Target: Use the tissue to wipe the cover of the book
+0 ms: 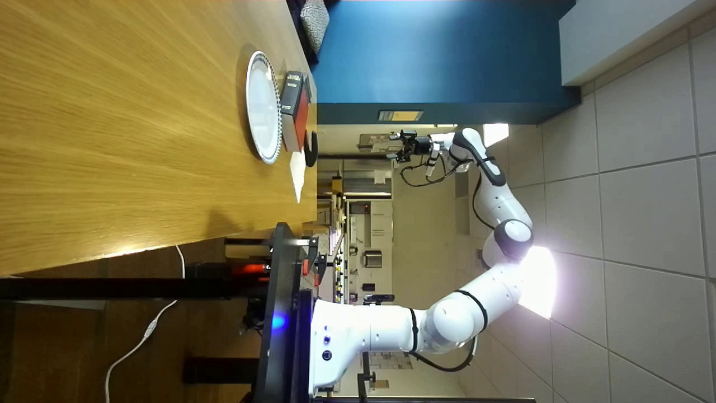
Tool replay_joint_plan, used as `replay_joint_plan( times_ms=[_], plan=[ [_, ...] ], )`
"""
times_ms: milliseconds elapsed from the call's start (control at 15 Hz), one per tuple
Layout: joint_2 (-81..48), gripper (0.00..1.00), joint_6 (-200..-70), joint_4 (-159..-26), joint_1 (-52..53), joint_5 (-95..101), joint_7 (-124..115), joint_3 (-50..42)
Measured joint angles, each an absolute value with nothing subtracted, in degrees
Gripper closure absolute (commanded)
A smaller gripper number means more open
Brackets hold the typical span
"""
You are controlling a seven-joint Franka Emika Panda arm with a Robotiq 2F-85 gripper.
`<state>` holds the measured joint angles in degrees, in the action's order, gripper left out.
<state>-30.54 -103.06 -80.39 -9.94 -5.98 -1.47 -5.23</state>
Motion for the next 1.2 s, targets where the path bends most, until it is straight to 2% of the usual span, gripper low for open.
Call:
replay_joint_plan(
  times_ms=[1200],
  plan=[
    [-44.7,0.00,-120.6,-80.8,-13.5,-6.0,-1.2,-5.3]
  ],
)
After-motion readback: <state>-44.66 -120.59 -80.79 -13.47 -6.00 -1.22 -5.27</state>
